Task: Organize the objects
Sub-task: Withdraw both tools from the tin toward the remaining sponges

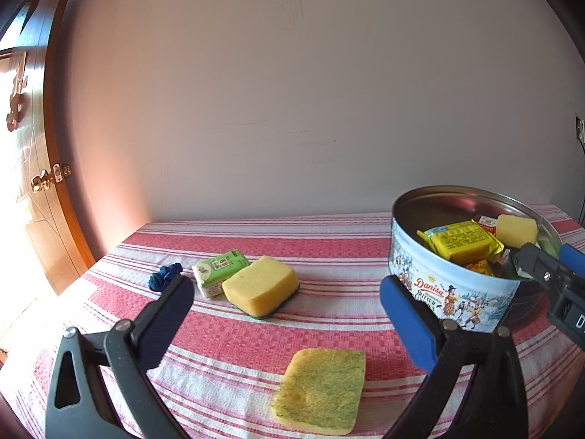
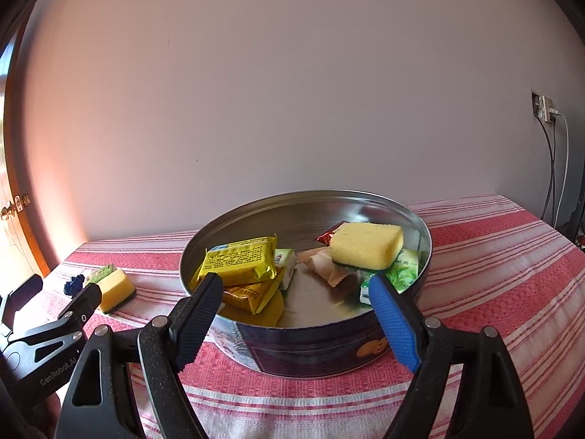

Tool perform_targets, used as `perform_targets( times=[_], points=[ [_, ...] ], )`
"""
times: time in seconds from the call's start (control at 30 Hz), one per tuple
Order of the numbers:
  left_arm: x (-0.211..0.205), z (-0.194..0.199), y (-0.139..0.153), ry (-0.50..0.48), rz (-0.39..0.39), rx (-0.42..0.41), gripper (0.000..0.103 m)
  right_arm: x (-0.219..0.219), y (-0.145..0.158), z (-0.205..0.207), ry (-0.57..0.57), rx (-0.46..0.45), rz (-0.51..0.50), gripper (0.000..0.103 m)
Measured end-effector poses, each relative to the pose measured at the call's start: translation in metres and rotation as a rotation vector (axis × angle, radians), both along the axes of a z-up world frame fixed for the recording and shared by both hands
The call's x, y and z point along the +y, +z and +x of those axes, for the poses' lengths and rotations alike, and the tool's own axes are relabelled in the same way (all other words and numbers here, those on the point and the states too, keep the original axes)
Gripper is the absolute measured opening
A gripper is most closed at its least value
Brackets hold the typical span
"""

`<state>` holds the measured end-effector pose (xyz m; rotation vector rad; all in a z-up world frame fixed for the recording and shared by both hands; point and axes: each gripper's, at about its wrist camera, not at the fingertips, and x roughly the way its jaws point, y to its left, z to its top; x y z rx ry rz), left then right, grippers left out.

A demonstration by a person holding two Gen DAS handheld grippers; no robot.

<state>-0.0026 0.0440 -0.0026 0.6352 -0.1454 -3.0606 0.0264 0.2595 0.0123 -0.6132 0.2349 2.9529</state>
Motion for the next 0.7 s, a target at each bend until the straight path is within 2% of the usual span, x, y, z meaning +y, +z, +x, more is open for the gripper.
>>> perform_targets(
  times=[0.33, 0.57, 0.7],
  points=[
    [-0.073, -0.012, -0.005, 0.1, -0.035, -0.033, 0.103, -0.075, -0.008, -0.012, 0.148, -0.084, -0.002, 0.084],
    [-0.135, -0.016, -0.009, 0.196, -0.014, -0.076, 0.103, -0.122, -0.025, -0.034, 0.281, -0.227, -0.045, 0.084],
    [-0.161, -0.018, -0.012, 0.241, 0.031, -0.101, 0.103, -0.15, -0.035, -0.042, 0.34, -0.309, -0.053, 0.084]
  ],
)
